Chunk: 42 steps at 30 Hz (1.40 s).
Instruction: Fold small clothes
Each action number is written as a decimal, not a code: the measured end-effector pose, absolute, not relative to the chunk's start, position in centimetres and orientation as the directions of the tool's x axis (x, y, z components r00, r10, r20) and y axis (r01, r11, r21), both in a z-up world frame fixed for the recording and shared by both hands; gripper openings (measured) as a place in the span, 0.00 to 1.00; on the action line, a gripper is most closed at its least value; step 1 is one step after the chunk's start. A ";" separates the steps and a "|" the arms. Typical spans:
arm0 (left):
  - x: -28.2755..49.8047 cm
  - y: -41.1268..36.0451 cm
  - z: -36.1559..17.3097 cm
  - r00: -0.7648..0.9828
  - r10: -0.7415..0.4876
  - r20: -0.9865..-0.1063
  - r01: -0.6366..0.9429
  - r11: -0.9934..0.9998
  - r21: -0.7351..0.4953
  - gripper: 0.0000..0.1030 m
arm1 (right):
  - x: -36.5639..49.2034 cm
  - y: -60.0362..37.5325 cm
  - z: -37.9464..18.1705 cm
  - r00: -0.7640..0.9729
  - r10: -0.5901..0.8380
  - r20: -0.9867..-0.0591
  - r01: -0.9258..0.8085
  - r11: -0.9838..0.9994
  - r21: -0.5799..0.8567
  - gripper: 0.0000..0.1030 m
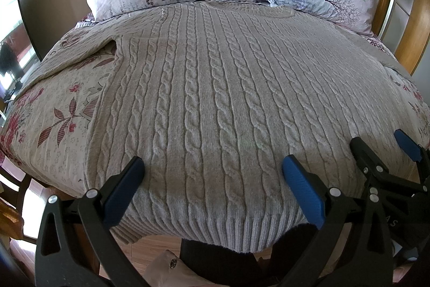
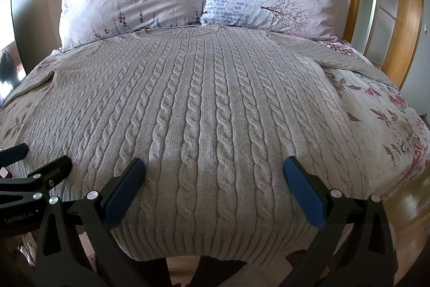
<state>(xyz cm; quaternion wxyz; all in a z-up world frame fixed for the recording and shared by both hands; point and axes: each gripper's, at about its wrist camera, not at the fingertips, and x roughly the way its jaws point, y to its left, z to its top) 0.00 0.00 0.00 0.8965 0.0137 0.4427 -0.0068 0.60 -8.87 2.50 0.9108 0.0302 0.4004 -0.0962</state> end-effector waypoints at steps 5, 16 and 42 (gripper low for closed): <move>0.0 0.0 0.0 0.608 0.000 -0.794 0.024 1.000 0.018 0.98 | 0.6 -8.9 2.5 0.661 -0.151 -0.735 0.199 0.980 -0.022 0.99; 0.0 0.0 0.0 0.608 0.000 -0.794 0.024 1.000 0.018 0.98 | 0.6 -8.9 2.5 0.661 -0.151 -0.735 0.199 0.980 -0.022 0.99; 0.0 0.0 0.0 0.607 -0.001 -0.795 0.030 0.999 0.021 0.98 | 0.7 -8.5 1.9 0.660 -0.135 -0.739 0.179 0.984 -0.020 0.99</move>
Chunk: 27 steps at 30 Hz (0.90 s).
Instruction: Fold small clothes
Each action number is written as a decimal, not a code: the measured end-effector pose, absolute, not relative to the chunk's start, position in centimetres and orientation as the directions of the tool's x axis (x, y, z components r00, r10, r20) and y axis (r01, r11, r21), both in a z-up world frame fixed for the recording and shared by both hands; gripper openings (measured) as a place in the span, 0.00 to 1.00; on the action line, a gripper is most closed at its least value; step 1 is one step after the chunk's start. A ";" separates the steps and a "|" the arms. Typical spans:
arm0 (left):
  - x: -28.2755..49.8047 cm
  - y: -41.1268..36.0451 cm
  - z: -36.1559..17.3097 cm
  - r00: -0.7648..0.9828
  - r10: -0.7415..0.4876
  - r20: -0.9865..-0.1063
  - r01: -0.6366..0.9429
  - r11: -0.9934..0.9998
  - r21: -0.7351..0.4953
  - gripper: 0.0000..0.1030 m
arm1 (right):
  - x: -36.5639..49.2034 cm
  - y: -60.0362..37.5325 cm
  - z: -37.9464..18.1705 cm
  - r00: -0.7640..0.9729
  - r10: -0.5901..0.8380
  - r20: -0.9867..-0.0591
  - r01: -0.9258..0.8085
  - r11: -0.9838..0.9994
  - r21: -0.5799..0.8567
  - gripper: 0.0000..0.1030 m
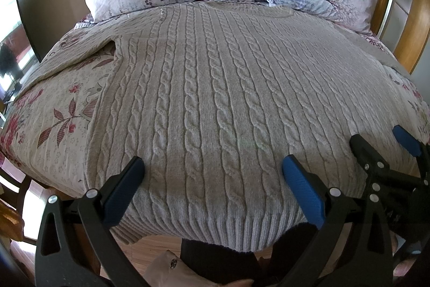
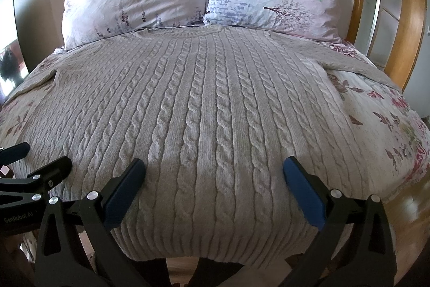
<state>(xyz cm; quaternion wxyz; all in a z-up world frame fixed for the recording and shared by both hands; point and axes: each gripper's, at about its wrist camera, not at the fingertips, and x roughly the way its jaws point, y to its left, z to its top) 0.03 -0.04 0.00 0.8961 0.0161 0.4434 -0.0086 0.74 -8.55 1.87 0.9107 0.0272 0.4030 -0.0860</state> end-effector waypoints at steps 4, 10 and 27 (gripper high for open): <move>0.1 -0.2 0.2 0.609 0.000 -0.793 0.036 0.999 0.027 0.98 | 1.1 -8.4 1.9 0.659 -0.138 -0.740 0.180 0.983 -0.023 0.99; 0.6 -0.3 0.3 0.594 -0.004 -0.804 0.048 0.998 0.030 0.98 | 1.6 -8.5 1.9 0.659 -0.133 -0.740 0.175 0.984 -0.021 0.99; 9.3 1.8 1.9 0.602 0.024 -0.798 0.004 0.999 0.033 0.98 | 7.3 -25.3 5.9 0.690 -0.119 -0.714 0.396 0.888 0.234 0.99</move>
